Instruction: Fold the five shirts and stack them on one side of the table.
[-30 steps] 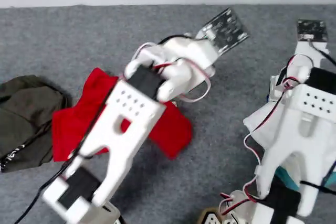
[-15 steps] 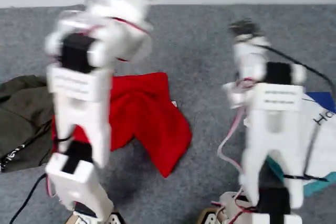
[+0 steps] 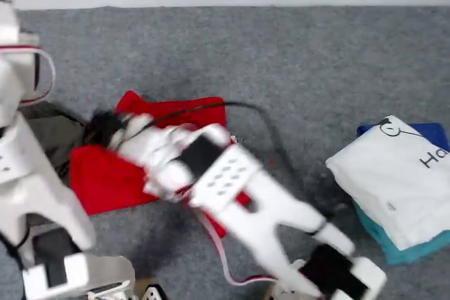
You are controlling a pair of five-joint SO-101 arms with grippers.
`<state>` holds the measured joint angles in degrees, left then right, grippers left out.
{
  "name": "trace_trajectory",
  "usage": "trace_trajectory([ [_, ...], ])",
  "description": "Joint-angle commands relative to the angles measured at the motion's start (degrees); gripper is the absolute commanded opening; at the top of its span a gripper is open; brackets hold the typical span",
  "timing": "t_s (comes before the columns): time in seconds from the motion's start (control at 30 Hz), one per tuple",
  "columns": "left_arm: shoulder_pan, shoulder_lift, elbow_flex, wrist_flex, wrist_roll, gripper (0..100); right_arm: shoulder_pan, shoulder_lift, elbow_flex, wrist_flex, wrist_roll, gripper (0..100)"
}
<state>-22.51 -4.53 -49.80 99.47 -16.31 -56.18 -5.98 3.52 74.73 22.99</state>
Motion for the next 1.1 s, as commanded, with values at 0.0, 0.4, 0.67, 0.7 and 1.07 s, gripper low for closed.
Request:
trace_trajectory([
  [0.0, -2.9, -6.86, 6.02, 0.88, 0.09, 2, -5.41, 7.16, -1.49, -5.76, 0.18, 20.1],
  [0.4, -3.16, -11.78, 14.02, -1.93, 0.09, 2, -7.16, 33.54, -18.81, -10.68, 0.18, 20.1],
  [0.67, -3.08, -11.87, 14.11, -1.93, 0.09, 2, -5.23, 48.84, -30.68, -8.04, 0.35, 19.6],
  [0.7, -2.99, -11.78, 14.11, -1.85, 0.09, 2, -4.7, 49.8, -31.56, -6.73, 0.44, 19.0],
  [1.07, -2.9, -11.69, 14.2, -1.85, 0.09, 2, 4.97, 49.45, -33.41, 5.14, 0.62, 1.3],
])
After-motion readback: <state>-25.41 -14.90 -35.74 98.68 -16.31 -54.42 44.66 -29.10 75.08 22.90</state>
